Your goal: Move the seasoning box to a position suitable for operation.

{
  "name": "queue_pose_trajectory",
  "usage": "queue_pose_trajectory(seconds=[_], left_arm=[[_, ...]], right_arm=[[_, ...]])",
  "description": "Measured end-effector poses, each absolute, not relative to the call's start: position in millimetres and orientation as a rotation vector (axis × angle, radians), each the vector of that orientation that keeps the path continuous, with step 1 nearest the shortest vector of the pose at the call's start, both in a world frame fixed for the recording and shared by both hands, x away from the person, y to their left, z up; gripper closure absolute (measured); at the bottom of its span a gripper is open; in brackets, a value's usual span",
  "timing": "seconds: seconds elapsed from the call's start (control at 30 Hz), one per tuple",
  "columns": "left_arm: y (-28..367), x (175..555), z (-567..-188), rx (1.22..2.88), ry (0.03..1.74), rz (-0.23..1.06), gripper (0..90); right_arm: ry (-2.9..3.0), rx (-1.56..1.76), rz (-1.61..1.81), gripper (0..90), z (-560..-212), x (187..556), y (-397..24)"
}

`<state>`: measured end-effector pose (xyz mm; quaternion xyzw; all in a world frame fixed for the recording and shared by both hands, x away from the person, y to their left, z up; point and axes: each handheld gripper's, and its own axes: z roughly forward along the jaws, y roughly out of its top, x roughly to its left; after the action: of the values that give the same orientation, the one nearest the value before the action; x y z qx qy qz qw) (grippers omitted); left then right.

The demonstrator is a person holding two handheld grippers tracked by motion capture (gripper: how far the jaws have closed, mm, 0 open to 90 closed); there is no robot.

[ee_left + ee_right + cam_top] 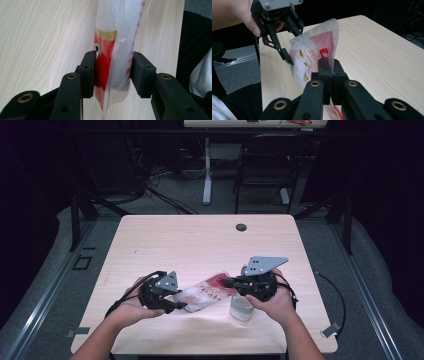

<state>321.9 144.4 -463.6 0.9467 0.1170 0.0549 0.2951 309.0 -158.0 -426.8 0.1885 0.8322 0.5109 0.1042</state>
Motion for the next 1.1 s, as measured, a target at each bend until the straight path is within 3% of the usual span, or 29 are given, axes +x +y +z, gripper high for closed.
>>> queue_pose_trajectory(seconds=[1.1], left_arm=[[136,323,-439,2.604,0.271,0.160,59.0]], right_arm=[[2.425,0.597,1.578,89.0,-432,306,-171]])
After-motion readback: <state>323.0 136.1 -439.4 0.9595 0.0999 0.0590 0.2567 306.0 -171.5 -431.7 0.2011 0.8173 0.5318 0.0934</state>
